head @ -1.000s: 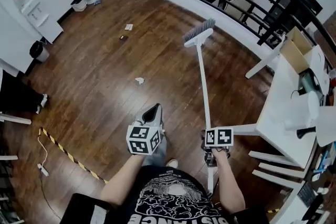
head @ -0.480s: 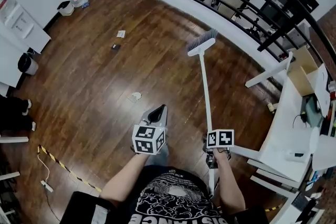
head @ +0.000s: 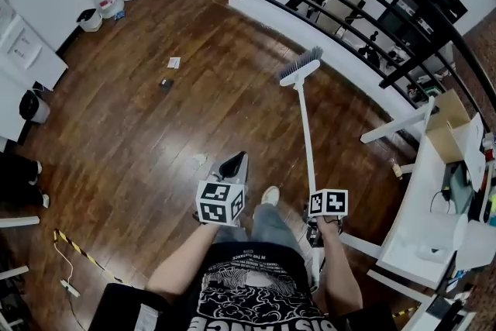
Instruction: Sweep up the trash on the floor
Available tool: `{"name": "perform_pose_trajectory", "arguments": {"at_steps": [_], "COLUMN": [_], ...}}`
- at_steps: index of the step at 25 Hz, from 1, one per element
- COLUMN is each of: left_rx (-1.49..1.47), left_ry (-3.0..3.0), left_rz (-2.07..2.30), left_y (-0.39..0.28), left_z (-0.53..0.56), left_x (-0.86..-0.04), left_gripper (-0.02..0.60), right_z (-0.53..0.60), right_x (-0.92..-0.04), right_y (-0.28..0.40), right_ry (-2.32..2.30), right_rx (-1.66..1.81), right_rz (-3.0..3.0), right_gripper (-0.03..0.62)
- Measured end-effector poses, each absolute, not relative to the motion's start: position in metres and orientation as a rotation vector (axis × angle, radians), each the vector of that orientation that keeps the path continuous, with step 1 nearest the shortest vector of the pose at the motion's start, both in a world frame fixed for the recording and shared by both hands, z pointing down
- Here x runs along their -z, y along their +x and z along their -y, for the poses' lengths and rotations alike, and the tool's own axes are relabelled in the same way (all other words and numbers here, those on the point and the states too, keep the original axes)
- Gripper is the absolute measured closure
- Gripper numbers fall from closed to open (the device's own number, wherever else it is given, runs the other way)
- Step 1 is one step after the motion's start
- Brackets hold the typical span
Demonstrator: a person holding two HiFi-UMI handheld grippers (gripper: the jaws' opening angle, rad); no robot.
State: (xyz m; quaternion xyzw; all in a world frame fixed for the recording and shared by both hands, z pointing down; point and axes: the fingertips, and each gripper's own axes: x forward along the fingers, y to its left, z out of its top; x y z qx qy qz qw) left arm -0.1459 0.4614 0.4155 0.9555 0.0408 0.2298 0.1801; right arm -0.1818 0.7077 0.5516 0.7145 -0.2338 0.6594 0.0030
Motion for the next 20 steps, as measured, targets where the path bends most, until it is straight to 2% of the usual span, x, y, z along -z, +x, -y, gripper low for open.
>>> {"name": "perform_pose_trajectory", "arguments": {"at_steps": [7,20], "left_rx": [-0.639,-0.76], "left_ry": [2.71,2.646], "left_rz": [-0.125,-0.053], "left_y": [-0.075,0.114], "left_z": [-0.45,-0.439], "left_x": [-0.422,-0.46], "left_gripper": [0.577,0.577], "right_z": [-0.713,-0.769], "right_x": [-0.577,-0.628], "right_y": [-0.11,0.109], "right_ry": [2.201,1.895], "right_rx": [-2.092,-2.123], "right_rz": [0.681,0.524], "right_gripper": [0.594,0.594]}}
